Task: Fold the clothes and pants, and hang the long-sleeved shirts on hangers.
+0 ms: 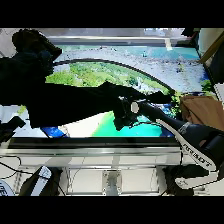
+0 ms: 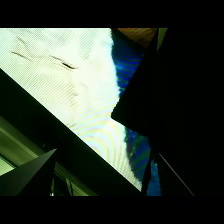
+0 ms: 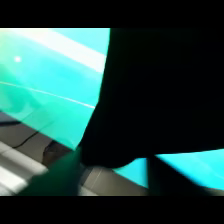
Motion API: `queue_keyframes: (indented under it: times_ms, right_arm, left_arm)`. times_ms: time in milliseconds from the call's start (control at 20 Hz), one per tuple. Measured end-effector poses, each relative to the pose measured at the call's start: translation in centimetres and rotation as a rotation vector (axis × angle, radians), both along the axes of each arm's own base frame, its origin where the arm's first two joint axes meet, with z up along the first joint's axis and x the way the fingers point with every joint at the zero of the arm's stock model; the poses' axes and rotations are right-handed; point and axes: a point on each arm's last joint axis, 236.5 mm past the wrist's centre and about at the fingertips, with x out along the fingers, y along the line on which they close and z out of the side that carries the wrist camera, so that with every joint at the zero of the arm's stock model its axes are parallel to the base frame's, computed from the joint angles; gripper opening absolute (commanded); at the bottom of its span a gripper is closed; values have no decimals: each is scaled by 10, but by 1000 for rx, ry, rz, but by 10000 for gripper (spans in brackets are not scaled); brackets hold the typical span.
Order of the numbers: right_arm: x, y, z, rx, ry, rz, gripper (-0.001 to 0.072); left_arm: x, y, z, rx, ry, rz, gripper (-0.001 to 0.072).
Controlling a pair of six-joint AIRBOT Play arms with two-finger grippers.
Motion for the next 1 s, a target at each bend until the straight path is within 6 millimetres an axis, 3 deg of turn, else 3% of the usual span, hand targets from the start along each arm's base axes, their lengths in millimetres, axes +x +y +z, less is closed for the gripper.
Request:
queue_keyframes:
  times_ms: [50, 250, 350, 500, 750, 850, 1000]
  right_arm:
    - [2, -4, -3, -22, -6, -1, 11]
    - [18, -26, 1, -140, -57, 39, 10]
    - [35, -36, 16, -199, -107, 61, 10]
    - [61, -56, 60, -297, -206, 95, 9]
    - [120, -127, 177, -448, -496, -7, 8]
    - [144, -162, 208, -456, -574, -108, 8]
    - [185, -218, 230, -452, -675, -255, 8]
  left_arm:
    - [0, 0, 0, 0, 0, 0, 694]
    - [0, 0, -1, -2, 2, 0, 694]
    - [0, 0, -2, -5, 5, 0, 694]
    - [0, 0, -3, -7, 7, 0, 694]
    - [0, 0, -4, -9, 9, 0, 694]
    - [0, -1, -4, -12, 7, 1, 694]
    - [2, -3, -3, -22, -1, 4, 694]
